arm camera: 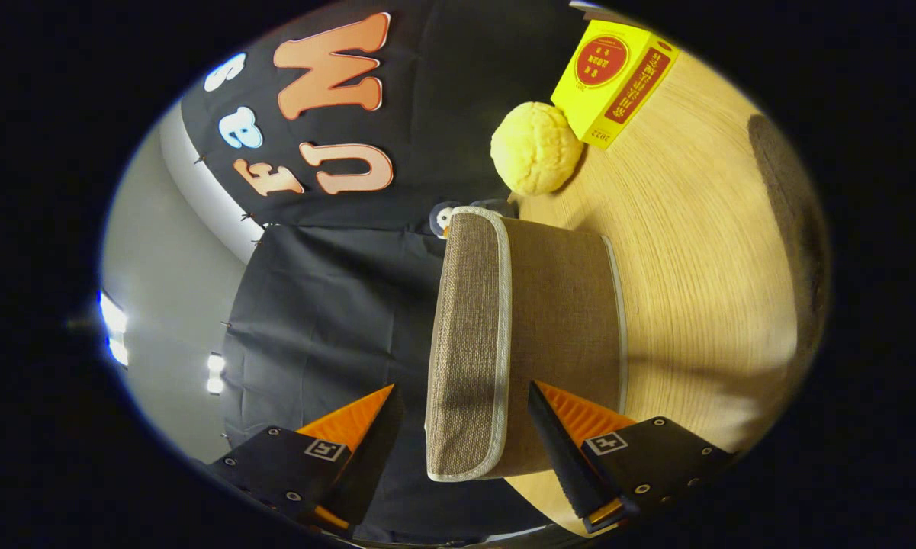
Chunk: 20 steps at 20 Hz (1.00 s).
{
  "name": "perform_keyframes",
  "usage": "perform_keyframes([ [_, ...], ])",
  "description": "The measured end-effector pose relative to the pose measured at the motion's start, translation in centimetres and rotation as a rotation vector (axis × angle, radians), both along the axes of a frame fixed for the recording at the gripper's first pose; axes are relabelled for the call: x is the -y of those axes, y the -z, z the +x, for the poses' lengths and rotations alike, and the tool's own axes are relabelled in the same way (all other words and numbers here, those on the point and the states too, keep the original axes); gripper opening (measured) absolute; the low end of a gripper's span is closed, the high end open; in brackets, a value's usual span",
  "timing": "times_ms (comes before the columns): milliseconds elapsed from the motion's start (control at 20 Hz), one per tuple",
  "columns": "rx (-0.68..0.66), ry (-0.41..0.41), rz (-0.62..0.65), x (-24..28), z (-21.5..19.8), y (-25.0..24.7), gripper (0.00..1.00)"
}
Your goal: Open the storage box then place both shoes into the box .Put the left shoe in first, then the right shoe, with the right side of both shoes facing outward in a uniform manner.
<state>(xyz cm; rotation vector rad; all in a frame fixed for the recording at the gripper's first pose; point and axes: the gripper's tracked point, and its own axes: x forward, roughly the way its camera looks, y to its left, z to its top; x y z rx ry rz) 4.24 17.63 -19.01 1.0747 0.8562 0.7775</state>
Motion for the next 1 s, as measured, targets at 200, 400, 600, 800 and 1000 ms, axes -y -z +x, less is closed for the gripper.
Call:
perform_keyframes([
  [200, 0.005, -0.016, 0.038, -0.8, 0.2, -0.2, 0.97],
  [400, -0.015, -0.062, 0.072, -1.8, -0.6, -0.5, 0.97],
  [600, 0.024, -0.05, 0.069, -1.3, -0.6, -1.4, 0.95],
  [800, 0.059, -0.017, 0.055, -0.4, -0.5, -2.1, 0.9],
  [1000, 0.13, 0.055, 0.12, 0.0, 0.4, -5.5, 0.56],
])
